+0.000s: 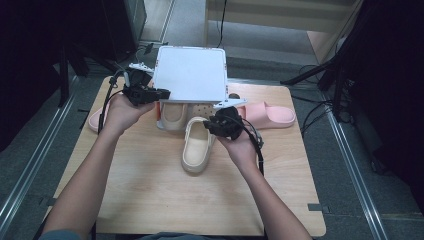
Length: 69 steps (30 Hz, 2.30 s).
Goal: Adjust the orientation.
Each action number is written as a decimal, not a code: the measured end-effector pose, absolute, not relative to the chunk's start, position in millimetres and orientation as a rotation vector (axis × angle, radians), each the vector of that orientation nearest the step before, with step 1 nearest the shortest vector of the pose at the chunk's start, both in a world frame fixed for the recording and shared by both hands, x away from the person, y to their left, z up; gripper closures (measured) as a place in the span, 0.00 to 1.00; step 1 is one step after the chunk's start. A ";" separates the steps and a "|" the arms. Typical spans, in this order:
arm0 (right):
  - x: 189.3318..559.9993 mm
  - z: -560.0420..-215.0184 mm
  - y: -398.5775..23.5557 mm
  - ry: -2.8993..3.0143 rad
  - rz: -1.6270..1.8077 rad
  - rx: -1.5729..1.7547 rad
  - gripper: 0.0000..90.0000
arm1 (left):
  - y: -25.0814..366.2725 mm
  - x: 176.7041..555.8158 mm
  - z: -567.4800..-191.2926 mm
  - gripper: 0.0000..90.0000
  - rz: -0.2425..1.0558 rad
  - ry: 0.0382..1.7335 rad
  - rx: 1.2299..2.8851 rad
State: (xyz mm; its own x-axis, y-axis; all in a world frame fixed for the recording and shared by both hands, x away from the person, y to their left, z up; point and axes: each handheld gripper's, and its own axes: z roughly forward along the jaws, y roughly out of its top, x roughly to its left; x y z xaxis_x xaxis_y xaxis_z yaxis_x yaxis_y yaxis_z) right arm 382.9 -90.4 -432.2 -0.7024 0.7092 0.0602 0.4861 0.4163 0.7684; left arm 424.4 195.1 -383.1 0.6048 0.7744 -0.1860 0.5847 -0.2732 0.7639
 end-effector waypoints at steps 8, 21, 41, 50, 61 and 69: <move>342.1 -433.6 -99.9 2.364 1.264 1.161 0.96 | 195.0 424.6 -382.9 0.92 0.276 1.080 1.979; 270.1 -491.4 -76.2 2.486 1.222 1.243 1.00 | 195.4 425.7 -382.8 0.92 0.263 1.079 1.979; 285.3 -523.0 -69.9 2.478 1.129 1.303 1.00 | 195.9 426.5 -383.8 0.92 0.253 1.075 1.970; 308.0 -514.9 -73.3 2.431 1.114 1.287 1.00 | 197.0 427.3 -384.1 0.92 0.242 1.075 1.969; 341.7 -509.5 -73.1 2.376 1.092 1.275 1.00 | 197.5 427.7 -384.2 0.92 0.242 1.073 1.966; 361.6 -509.5 -69.2 2.373 1.085 1.257 1.00 | 197.7 427.9 -384.4 0.92 0.239 1.072 1.964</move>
